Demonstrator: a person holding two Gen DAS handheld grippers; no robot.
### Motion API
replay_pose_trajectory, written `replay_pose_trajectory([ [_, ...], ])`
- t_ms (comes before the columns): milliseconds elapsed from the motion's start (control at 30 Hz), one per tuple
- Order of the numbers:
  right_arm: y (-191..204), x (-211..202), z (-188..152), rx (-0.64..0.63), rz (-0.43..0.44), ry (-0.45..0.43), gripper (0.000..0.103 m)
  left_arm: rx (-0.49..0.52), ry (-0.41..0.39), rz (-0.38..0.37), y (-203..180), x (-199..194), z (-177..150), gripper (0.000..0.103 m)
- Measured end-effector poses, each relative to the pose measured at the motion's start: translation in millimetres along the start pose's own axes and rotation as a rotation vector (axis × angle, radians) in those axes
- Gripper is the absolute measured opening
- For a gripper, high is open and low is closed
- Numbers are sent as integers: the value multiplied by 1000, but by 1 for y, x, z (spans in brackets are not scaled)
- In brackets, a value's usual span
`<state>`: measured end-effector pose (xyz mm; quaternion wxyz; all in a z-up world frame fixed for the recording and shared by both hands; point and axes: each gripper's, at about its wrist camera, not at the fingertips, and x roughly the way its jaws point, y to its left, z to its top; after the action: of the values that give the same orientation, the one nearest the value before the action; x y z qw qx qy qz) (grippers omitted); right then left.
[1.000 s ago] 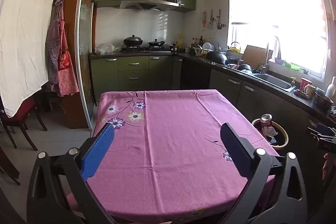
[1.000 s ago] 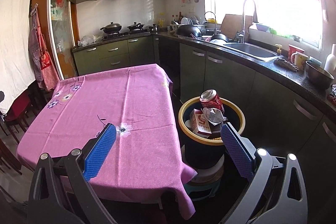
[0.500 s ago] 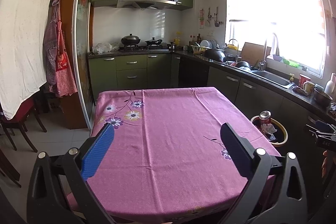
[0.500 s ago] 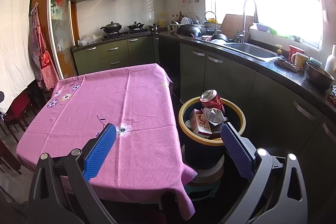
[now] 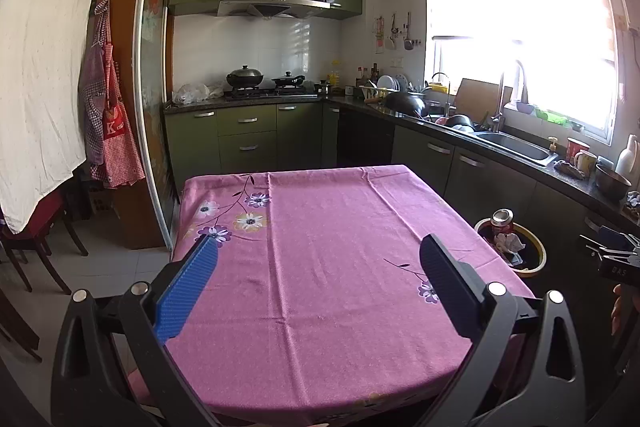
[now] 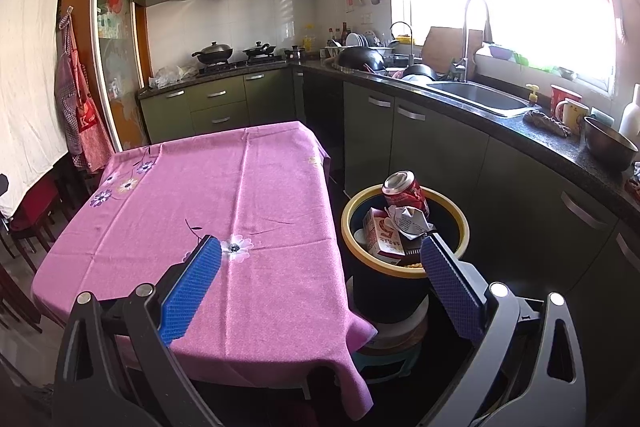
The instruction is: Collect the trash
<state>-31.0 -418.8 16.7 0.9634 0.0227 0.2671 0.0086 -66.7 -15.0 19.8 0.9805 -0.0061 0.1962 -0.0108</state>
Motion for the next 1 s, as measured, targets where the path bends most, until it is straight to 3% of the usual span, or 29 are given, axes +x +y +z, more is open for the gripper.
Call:
replay_pose_trajectory([
  [1000,-1,3,-3,6,6,2,98,18,13,-9,-6,2,-1,96],
])
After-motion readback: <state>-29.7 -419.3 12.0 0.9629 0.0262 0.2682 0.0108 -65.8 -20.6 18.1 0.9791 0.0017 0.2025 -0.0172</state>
